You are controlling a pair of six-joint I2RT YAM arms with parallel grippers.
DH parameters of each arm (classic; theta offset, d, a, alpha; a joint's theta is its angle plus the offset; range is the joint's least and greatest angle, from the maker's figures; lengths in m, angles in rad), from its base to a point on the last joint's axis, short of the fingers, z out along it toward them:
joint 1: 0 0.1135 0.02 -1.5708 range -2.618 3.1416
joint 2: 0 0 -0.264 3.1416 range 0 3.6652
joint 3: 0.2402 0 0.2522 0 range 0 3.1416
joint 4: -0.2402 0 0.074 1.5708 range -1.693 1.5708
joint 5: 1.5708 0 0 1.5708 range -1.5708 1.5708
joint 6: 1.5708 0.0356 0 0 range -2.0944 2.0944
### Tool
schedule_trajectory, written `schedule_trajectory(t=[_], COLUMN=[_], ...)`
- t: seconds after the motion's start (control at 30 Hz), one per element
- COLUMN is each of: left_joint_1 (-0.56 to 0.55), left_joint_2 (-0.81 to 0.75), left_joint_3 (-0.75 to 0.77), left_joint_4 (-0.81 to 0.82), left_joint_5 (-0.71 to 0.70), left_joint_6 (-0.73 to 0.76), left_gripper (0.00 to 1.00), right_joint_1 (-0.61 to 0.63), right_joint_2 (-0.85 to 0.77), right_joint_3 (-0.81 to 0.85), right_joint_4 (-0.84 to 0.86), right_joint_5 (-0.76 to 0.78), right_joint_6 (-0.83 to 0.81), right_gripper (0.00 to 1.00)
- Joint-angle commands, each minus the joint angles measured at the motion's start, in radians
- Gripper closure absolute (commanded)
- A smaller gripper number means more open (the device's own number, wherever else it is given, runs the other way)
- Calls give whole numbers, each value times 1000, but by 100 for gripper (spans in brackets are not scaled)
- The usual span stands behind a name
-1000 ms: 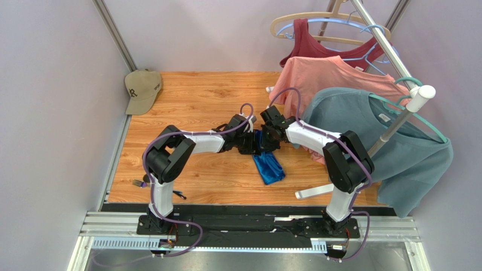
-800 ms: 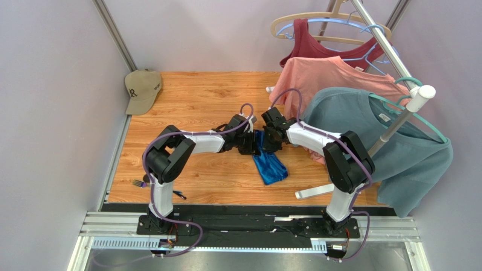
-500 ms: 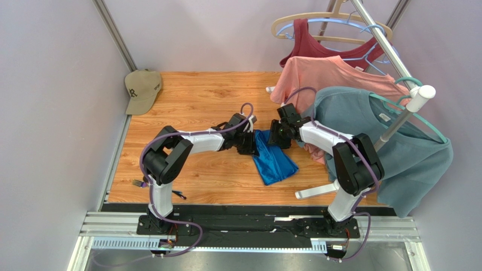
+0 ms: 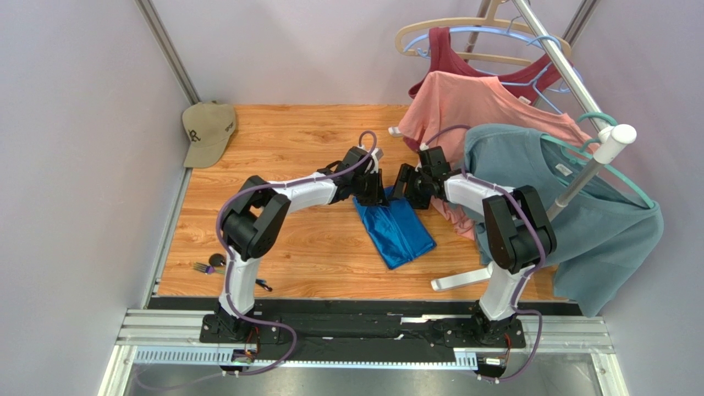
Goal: Fold the napkin into a case and place the utensils inside
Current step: Fold the 2/3-rectangle-folded napkin at the center of the board.
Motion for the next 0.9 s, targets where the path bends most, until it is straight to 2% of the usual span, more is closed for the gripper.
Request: schedule_trajectory(t=[0.0,0.13,0.2,0.3,0.33,0.37,0.47,0.63,0.73,0.77,0.87], left_joint_1=[21,36,39,39,39,41,39,38,39,39,39], left_joint_2=[44,52,64,47,40,20,-40,-169,-199,-204,-221], left_joint_3=[44,56,79,84,83,83,61,-28,-63,-72,-104], left_joint_4=[-19,-19,-24,-42,-52,-65,-91,-115,-124,-113,-104], left_joint_5=[-41,-59,-35,-24,-22,-18,4,21,57,73,88], left_joint_6=[9,32,53,78,81,96,115,135,135,127,115], left_gripper=[99,99,99,99,99,99,98,95,95,95,95], right_joint_1=[-40,-72,-74,-69,-60,-52,-14,51,31,22,-3], right_joint_2=[38,84,92,70,54,41,-17,-114,-114,-105,-79], right_joint_3=[-20,-20,-48,-115,-167,-190,-300,-390,-362,-350,-324], right_joint_4=[115,151,164,232,282,292,362,402,353,344,364], right_joint_5=[-60,-124,-166,-206,-230,-233,-223,-159,-146,-154,-175], right_joint_6=[22,50,79,157,181,198,273,324,266,260,245], right_gripper=[32,37,50,62,69,80,91,93,85,75,61])
